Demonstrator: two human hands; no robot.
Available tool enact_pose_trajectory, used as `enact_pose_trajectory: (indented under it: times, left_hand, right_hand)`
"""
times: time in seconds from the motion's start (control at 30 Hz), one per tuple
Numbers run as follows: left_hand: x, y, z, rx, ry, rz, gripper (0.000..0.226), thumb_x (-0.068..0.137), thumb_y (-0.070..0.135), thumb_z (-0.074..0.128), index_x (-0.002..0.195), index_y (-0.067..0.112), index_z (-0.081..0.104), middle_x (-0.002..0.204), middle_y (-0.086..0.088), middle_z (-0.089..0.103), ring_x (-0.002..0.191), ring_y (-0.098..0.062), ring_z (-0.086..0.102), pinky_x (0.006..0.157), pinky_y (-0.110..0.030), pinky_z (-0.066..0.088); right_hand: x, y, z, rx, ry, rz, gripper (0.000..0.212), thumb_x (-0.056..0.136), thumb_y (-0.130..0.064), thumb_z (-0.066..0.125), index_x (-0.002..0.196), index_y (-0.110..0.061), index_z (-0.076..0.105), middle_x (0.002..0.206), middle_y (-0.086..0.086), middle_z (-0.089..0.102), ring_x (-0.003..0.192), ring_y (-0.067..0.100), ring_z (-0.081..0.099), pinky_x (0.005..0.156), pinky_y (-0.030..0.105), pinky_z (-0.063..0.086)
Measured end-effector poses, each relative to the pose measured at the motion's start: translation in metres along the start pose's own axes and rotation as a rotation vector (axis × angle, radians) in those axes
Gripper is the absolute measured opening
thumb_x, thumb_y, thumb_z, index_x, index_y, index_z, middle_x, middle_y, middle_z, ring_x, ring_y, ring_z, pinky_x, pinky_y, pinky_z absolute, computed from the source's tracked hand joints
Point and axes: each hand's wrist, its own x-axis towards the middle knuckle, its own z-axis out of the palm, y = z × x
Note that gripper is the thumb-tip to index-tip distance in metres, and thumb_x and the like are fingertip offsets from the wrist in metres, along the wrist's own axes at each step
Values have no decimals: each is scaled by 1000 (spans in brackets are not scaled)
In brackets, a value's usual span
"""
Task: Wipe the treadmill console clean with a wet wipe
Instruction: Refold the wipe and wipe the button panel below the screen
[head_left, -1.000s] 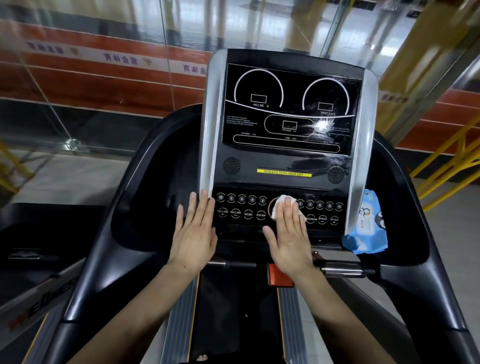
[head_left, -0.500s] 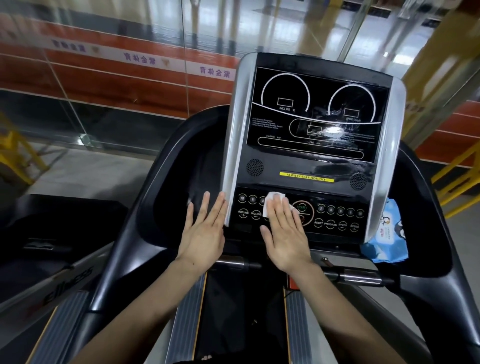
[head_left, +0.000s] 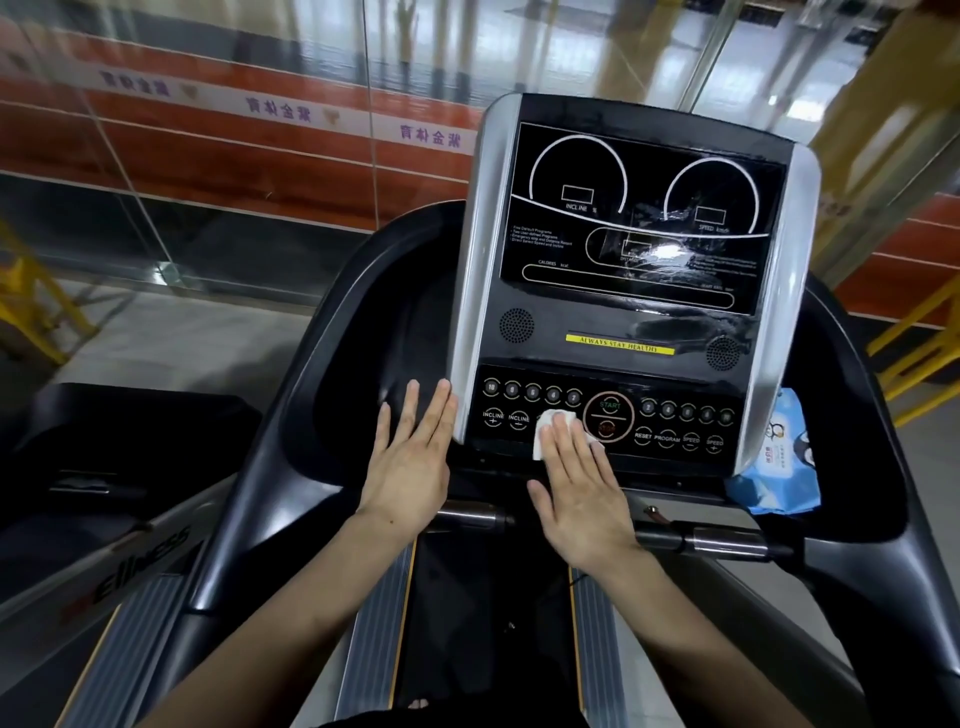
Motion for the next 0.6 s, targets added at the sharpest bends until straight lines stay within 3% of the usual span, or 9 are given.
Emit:
enact_pose_trajectory:
  times: [0.07,0.13,0.23,0.33,0.47,0.6]
  left_hand:
    - [-1,-1,0,-13,-10,-5,84,99,14,45,165,18,-7,173,5,-17,157,-31,-22,129,-57,1]
    - [-3,-2,1,-25,-1,-8,86,96,10,48,165,18,-2,174,4,-13,158,-32,-18,129,-56,2]
    - [-5,-4,1,-36,-17,-20,86,96,6,47,165,19,-2,173,5,-16,158,-30,-20,129,-55,0]
    - [-6,0,1,-35,-17,-28,89,95,3,46,164,19,-7,172,4,-20,157,-30,-23,129,-54,-1]
    - [-7,5,3,-47,-15,-42,90,95,2,45,163,18,-12,171,4,-23,156,-30,-24,129,-54,-3]
    - [-10,3,2,-54,-23,-50,89,96,3,45,163,19,-12,171,4,-22,156,-30,-24,129,-54,-3]
  right_hand:
    - [2,-13,0,40,-25,52,75,107,-52,22,165,-17,-9,173,0,-16,159,20,-20,131,43,0]
    - [11,-39,-1,79,-37,-31,75,107,-52,23,165,-18,-10,173,-2,-16,157,19,-25,130,41,-5]
    - [25,-68,1,63,-55,-214,74,106,-48,30,166,-15,2,174,-2,-9,159,19,-18,131,46,3]
    - [21,-48,-3,25,-75,-255,72,107,-49,30,167,-17,6,174,-4,-8,160,15,-15,130,45,7]
    - [-11,4,-5,-27,-81,-170,69,107,-51,26,166,-20,8,174,-7,-7,160,12,-11,128,43,11]
    - [-11,-7,-1,3,-126,-149,71,107,-54,19,166,-19,-1,173,-7,-13,159,14,-19,129,41,1]
